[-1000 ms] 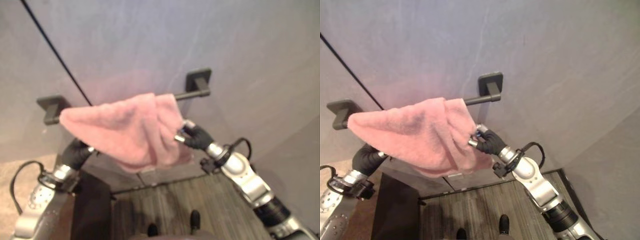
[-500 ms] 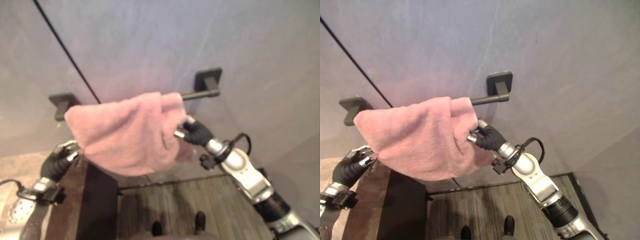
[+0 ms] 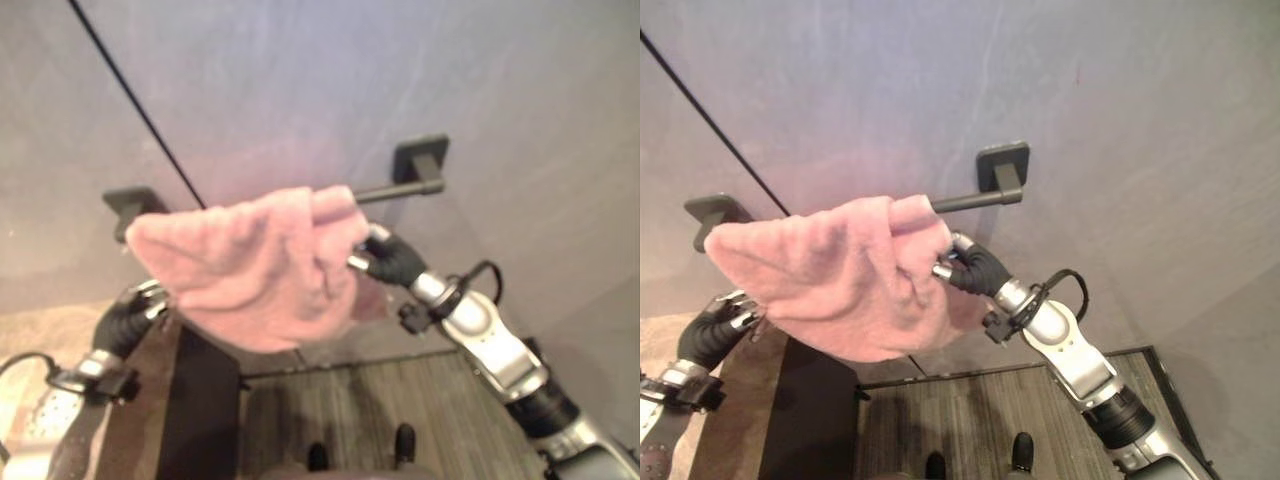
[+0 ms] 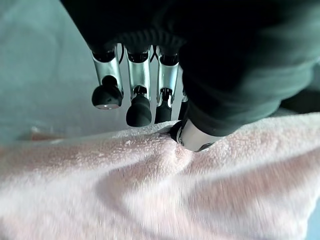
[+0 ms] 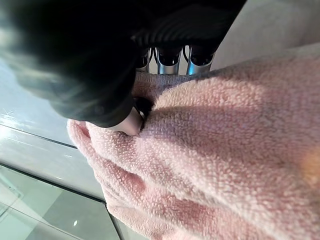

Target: Put brush and paste in cup on sink, flatten towel.

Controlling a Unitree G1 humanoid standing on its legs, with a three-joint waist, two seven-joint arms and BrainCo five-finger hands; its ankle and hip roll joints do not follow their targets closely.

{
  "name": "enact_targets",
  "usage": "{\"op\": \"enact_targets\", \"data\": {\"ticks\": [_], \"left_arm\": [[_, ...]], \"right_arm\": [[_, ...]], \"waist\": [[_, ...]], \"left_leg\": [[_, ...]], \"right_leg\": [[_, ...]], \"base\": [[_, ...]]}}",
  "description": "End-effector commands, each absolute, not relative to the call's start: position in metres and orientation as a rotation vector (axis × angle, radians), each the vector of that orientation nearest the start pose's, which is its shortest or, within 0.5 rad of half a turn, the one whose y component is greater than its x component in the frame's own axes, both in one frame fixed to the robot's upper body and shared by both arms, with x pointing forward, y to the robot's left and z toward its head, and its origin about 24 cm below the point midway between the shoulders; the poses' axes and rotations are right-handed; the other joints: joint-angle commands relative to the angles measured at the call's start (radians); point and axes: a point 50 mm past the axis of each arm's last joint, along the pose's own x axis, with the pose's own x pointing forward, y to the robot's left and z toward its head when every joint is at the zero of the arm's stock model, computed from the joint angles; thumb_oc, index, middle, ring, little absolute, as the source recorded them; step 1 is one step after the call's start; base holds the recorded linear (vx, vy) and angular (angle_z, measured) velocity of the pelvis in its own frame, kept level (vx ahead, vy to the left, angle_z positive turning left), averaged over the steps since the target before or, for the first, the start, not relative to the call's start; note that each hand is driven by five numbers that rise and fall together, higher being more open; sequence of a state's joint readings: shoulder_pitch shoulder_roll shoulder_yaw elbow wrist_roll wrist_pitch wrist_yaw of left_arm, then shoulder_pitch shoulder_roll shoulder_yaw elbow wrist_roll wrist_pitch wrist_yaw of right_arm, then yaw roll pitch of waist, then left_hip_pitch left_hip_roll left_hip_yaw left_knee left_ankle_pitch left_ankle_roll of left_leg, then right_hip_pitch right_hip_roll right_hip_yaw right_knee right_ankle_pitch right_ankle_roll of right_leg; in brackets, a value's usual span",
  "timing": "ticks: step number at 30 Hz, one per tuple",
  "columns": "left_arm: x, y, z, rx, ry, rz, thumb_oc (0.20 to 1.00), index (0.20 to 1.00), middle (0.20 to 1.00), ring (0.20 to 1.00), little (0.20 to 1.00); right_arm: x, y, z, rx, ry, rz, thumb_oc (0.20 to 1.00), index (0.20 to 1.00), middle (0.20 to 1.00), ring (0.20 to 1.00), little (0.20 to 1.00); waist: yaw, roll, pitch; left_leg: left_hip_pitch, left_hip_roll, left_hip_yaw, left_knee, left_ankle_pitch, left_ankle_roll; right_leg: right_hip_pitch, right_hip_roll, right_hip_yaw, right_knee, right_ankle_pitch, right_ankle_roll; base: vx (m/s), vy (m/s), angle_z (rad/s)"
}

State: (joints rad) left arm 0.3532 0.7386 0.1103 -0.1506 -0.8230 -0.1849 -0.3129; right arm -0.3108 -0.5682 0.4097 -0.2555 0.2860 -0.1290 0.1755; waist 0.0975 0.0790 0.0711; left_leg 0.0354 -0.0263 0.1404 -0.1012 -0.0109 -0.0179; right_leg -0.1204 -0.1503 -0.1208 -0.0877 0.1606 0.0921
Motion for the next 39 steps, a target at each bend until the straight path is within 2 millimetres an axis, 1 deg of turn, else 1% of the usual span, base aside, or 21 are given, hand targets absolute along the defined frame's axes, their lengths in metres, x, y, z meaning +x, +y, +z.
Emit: {"op": "enact_targets", "data": {"ticks": [1,3,4,6,8,13,14,16,20,21,22,24,25,26,27,39], "left_arm": [[0.199,0.276,0.121,0.046,-0.190,-0.288,0.200,0.200,0.200,0.200,0.200],[0.198,0.273,0.128,0.058,-0.221,-0.306,0.200,0.200,0.200,0.200,0.200],[0.197,0.277,0.125,0.054,-0.211,-0.284,0.200,0.200,0.200,0.200,0.200],[0.197,0.279,0.122,0.053,-0.200,-0.270,0.200,0.200,0.200,0.200,0.200],[0.194,0.290,0.116,0.045,-0.177,-0.212,0.200,0.200,0.200,0.200,0.200],[0.192,0.298,0.112,0.049,-0.157,-0.185,0.200,0.200,0.200,0.200,0.200],[0.190,0.302,0.113,0.074,-0.157,-0.163,0.200,0.200,0.200,0.200,0.200],[0.189,0.305,0.110,0.051,-0.156,-0.134,0.200,0.200,0.200,0.200,0.200],[0.186,0.307,0.107,0.055,-0.145,-0.118,0.200,0.200,0.200,0.200,0.200],[0.185,0.307,0.106,0.046,-0.146,-0.115,0.200,0.200,0.200,0.200,0.200],[0.186,0.307,0.105,0.044,-0.144,-0.110,0.200,0.200,0.200,0.200,0.200],[0.187,0.305,0.104,0.042,-0.143,-0.113,0.200,0.200,0.200,0.200,0.200],[0.188,0.304,0.102,0.039,-0.142,-0.117,0.200,0.200,0.200,0.200,0.200],[0.188,0.304,0.102,0.039,-0.142,-0.117,0.200,0.200,0.200,0.200,0.200],[0.189,0.303,0.102,0.036,-0.143,-0.122,0.200,0.200,0.200,0.200,0.200],[0.189,0.301,0.096,0.020,-0.140,-0.105,0.200,0.200,0.200,0.200,0.200]], "right_arm": [[0.253,-0.105,0.198,-0.221,-0.697,0.704,0.200,0.200,0.200,0.200,0.200],[0.251,-0.109,0.201,-0.226,-0.708,0.694,0.200,0.200,0.200,0.200,0.200],[0.250,-0.113,0.201,-0.225,-0.708,0.688,0.200,0.200,0.200,0.200,0.200],[0.250,-0.115,0.200,-0.225,-0.697,0.689,0.200,0.200,0.200,0.200,0.200],[0.251,-0.121,0.199,-0.216,-0.693,0.659,0.200,0.200,0.200,0.200,0.200],[0.250,-0.120,0.199,-0.236,-0.690,0.677,0.200,0.200,0.200,0.200,0.200],[0.252,-0.122,0.198,-0.232,-0.689,0.656,0.200,0.200,0.200,0.200,0.200],[0.252,-0.119,0.197,-0.230,-0.686,0.672,0.200,0.200,0.200,0.200,0.200],[0.253,-0.120,0.196,-0.236,-0.680,0.663,0.200,0.200,0.200,0.200,0.200],[0.254,-0.120,0.196,-0.234,-0.679,0.656,0.558,0.558,0.558,0.558,0.558],[0.254,-0.120,0.195,-0.237,-0.680,0.653,1.000,1.000,1.000,1.000,1.000],[0.253,-0.118,0.195,-0.242,-0.682,0.659,1.000,1.000,1.000,1.000,1.000],[0.253,-0.118,0.195,-0.242,-0.680,0.662,0.630,0.630,0.630,0.630,0.630],[0.253,-0.118,0.195,-0.242,-0.680,0.662,0.479,0.479,0.479,0.479,0.479],[0.253,-0.117,0.195,-0.241,-0.680,0.669,0.200,0.200,0.200,0.200,0.200],[0.255,-0.123,0.194,-0.228,-0.669,0.639,0.200,0.200,0.200,0.200,0.200]], "waist": [[-0.013,-0.030,-0.004],[-0.017,-0.030,-0.002],[-0.020,-0.030,-0.001],[-0.020,-0.030,-0.001],[-0.018,-0.027,0.000],[-0.018,-0.025,0.000],[-0.015,-0.025,0.000],[-0.013,-0.025,-0.001],[-0.010,-0.025,-0.004],[-0.008,-0.025,-0.005],[-0.008,-0.025,-0.004],[-0.008,-0.024,-0.005],[-0.009,-0.024,-0.006],[-0.009,-0.024,-0.005],[-0.008,-0.024,-0.006],[-0.014,-0.026,-0.009]], "left_leg": [[-0.018,-0.032,0.036,0.014,-0.053,0.057],[-0.022,-0.030,0.036,0.014,-0.052,0.056],[-0.024,-0.029,0.037,0.014,-0.051,0.054],[-0.026,-0.028,0.038,0.014,-0.050,0.054],[-0.028,-0.026,0.039,0.014,-0.049,0.053],[-0.028,-0.023,0.039,0.014,-0.048,0.051],[-0.026,-0.021,0.042,0.014,-0.049,0.051],[-0.025,-0.019,0.043,0.014,-0.048,0.050],[-0.023,-0.018,0.041,0.014,-0.050,0.049],[-0.023,-0.018,0.041,0.014,-0.051,0.049],[-0.022,-0.018,0.041,0.014,-0.051,0.049],[-0.021,-0.017,0.041,0.014,-0.052,0.049],[-0.020,-0.017,0.041,0.014,-0.052,0.049],[-0.020,-0.017,0.041,0.014,-0.052,0.049],[-0.018,-0.017,0.042,0.014,-0.052,0.049],[-0.015,-0.018,0.046,0.014,-0.055,0.051]], "right_leg": [[0.049,-0.077,-0.018,0.000,-0.031,0.067],[0.045,-0.075,-0.016,0.000,-0.031,0.067],[0.041,-0.073,-0.016,0.000,-0.031,0.066],[0.038,-0.072,-0.013,0.000,-0.031,0.065],[0.036,-0.069,-0.012,0.000,-0.031,0.064],[0.037,-0.066,-0.014,0.000,-0.034,0.063],[0.039,-0.064,-0.014,0.000,-0.035,0.063],[0.040,-0.063,-0.017,0.000,-0.037,0.062],[0.042,-0.062,-0.018,0.000,-0.041,0.061],[0.042,-0.061,-0.019,0.000,-0.041,0.061],[0.044,-0.061,-0.019,0.000,-0.042,0.061],[0.046,-0.060,-0.020,0.000,-0.043,0.060],[0.048,-0.059,-0.021,0.000,-0.044,0.059],[0.048,-0.059,-0.021,0.000,-0.044,0.059],[0.049,-0.059,-0.021,0.000,-0.045,0.059],[0.048,-0.060,-0.020,0.000,-0.044,0.059]], "base": [[0.00,0.000,0.00],[0.00,-0.019,0.00],[0.00,-0.040,-0.01],[0.00,-0.015,0.00],[0.02,-0.027,-0.04],[0.01,-0.015,-0.03],[0.00,0.000,0.00],[0.00,0.000,0.00],[0.00,0.000,0.00],[0.00,0.000,0.00],[0.00,0.000,0.00],[0.00,0.000,0.00],[0.00,0.000,0.00],[0.00,0.000,0.00],[0.00,0.000,0.00],[0.00,0.000,0.00]]}}
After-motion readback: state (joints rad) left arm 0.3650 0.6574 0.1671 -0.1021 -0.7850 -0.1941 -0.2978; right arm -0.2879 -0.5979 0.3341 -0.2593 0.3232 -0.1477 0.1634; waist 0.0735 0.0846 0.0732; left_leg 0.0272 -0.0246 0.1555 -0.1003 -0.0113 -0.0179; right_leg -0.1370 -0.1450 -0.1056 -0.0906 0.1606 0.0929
